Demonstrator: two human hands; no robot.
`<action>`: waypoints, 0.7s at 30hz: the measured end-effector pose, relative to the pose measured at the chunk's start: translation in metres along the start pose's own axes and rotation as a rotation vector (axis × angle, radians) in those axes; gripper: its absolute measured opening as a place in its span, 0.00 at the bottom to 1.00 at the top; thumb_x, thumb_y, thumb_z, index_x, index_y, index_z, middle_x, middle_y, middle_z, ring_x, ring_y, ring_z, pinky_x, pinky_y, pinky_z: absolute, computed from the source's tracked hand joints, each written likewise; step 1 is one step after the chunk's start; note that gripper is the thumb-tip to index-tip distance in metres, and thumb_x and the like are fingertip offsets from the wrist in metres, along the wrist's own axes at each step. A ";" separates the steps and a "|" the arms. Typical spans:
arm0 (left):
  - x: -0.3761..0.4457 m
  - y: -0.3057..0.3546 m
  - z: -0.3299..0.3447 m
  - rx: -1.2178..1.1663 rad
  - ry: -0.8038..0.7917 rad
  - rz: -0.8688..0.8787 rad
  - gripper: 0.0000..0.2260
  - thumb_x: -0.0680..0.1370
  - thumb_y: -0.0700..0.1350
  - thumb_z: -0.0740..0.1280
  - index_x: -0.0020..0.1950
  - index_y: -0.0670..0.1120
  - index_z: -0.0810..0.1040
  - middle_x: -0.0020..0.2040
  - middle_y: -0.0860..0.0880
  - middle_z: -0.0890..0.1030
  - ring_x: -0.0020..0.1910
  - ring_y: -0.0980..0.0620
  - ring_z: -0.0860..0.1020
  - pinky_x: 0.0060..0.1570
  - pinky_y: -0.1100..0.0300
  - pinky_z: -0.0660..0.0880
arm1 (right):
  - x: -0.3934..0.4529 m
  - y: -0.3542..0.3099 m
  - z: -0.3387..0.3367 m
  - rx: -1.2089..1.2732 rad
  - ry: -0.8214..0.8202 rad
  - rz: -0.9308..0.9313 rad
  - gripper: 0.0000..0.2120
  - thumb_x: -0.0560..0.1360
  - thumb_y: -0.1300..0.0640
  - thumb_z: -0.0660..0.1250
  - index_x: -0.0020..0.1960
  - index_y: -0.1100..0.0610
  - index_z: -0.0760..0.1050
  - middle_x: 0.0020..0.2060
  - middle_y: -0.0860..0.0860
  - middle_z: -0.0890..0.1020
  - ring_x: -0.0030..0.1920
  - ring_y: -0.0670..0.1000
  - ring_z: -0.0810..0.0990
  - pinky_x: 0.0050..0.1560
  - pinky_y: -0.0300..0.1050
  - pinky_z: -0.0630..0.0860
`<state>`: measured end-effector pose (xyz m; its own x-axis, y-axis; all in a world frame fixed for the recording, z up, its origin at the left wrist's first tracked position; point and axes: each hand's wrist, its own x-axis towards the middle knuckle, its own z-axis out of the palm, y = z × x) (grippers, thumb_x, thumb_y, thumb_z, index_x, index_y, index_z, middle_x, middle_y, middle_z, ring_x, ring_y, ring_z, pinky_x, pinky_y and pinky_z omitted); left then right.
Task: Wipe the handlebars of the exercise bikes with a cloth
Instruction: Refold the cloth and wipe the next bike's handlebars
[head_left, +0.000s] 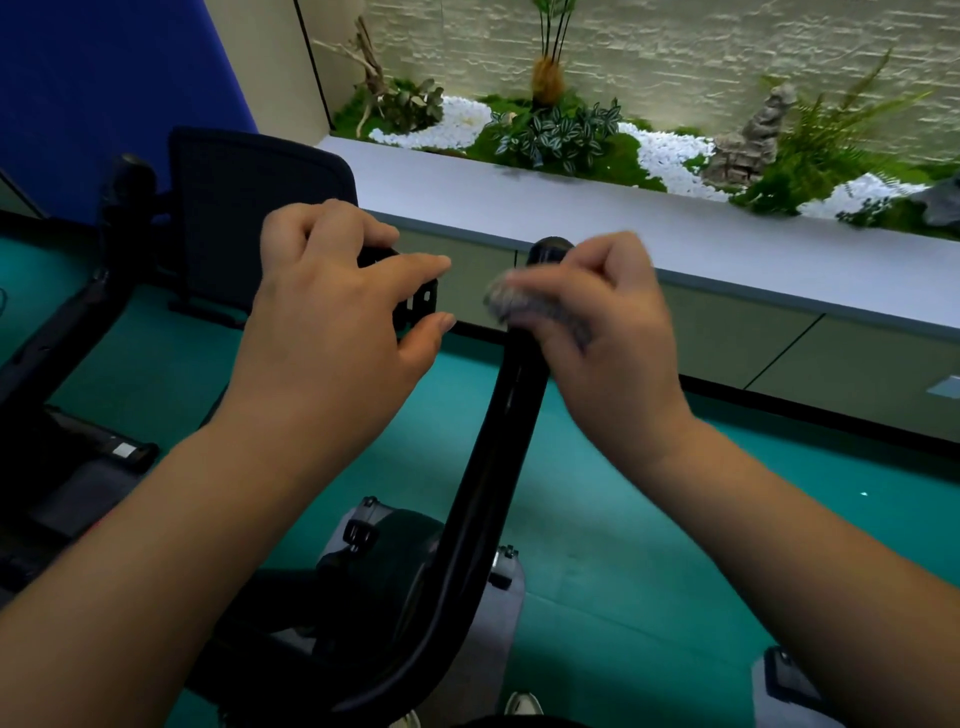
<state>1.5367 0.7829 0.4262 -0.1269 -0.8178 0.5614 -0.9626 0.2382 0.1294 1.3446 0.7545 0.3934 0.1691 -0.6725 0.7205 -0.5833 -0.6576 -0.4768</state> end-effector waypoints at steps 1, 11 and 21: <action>0.000 0.001 0.000 -0.002 0.001 -0.001 0.18 0.73 0.53 0.68 0.62 0.50 0.80 0.57 0.46 0.74 0.61 0.41 0.63 0.55 0.56 0.64 | 0.006 0.003 0.001 0.010 0.043 0.052 0.12 0.74 0.60 0.69 0.57 0.61 0.80 0.44 0.52 0.69 0.46 0.49 0.69 0.49 0.33 0.69; 0.001 0.005 -0.003 0.057 -0.001 -0.003 0.17 0.74 0.52 0.69 0.62 0.51 0.80 0.57 0.46 0.74 0.60 0.37 0.65 0.52 0.60 0.59 | -0.054 -0.032 0.023 0.346 0.324 0.634 0.21 0.76 0.63 0.66 0.68 0.54 0.71 0.47 0.54 0.70 0.42 0.37 0.71 0.48 0.24 0.66; 0.000 0.004 -0.001 0.081 -0.004 0.008 0.17 0.75 0.52 0.68 0.62 0.51 0.79 0.58 0.44 0.73 0.59 0.36 0.64 0.52 0.60 0.57 | -0.056 -0.024 0.036 0.602 0.269 0.906 0.18 0.79 0.54 0.62 0.68 0.45 0.72 0.57 0.50 0.78 0.54 0.39 0.78 0.58 0.36 0.71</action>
<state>1.5332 0.7845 0.4279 -0.1351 -0.8182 0.5589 -0.9778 0.2013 0.0584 1.3773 0.7956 0.3461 -0.3428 -0.9388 0.0345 0.0881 -0.0686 -0.9937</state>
